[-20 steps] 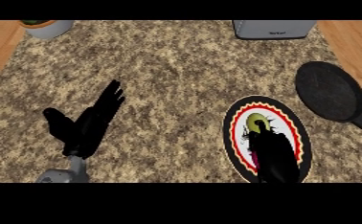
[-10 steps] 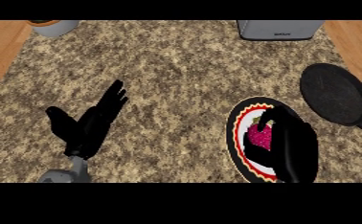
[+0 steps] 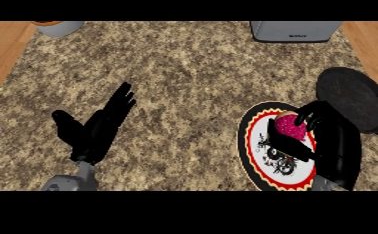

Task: Pick the cupcake from the plate and place it in the pan

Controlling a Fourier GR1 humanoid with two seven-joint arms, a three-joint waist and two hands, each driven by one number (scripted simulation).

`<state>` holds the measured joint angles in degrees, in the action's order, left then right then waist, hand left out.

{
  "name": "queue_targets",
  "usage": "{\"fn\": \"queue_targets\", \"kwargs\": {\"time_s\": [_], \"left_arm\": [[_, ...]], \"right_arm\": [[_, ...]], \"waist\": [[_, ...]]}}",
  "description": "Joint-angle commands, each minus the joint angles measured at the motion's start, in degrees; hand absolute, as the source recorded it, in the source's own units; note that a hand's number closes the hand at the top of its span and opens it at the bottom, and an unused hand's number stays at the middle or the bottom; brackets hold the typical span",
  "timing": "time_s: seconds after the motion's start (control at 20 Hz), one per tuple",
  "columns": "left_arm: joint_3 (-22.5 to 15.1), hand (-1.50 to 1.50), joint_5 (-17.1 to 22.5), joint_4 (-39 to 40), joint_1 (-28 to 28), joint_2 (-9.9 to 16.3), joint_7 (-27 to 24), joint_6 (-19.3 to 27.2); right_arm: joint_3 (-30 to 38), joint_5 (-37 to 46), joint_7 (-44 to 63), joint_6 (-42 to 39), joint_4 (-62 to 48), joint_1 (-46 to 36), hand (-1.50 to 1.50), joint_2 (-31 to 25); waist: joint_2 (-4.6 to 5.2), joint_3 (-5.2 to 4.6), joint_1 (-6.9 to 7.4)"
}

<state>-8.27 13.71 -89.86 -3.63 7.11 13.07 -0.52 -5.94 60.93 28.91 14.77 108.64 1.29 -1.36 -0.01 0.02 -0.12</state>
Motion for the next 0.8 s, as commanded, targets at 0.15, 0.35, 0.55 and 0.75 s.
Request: {"fn": "queue_targets", "kwargs": {"time_s": [0.15, 0.35, 0.55, 0.75], "left_arm": [[0.62, 0.00, -0.89, -1.24, 0.08, 0.53, 1.22, -0.45], [-0.03, 0.00, -0.50, 0.33, -1.90, -1.65, 1.51, -0.71], [-0.43, 0.00, -1.30, 0.40, -0.20, -2.31, 0.03, -0.75], [-0.40, 0.00, -1.10, 1.93, 0.54, -1.59, -1.97, -2.96]], "right_arm": [[13.19, -7.17, -10.46, 5.92, -15.55, -5.61, 1.50, -8.03], [16.04, -6.35, -15.00, 11.76, -27.78, -11.00, 1.50, -9.64], [21.17, -7.97, -20.63, 19.70, -39.37, -16.33, 1.50, -12.30], [27.94, -11.89, -26.52, 27.80, -52.73, -22.46, 1.50, -16.54]], "waist": [[0.12, 0.02, 0.39], [0.15, 0.02, 0.44], [0.20, 0.04, 0.78], [0.51, 0.12, 1.42]]}}
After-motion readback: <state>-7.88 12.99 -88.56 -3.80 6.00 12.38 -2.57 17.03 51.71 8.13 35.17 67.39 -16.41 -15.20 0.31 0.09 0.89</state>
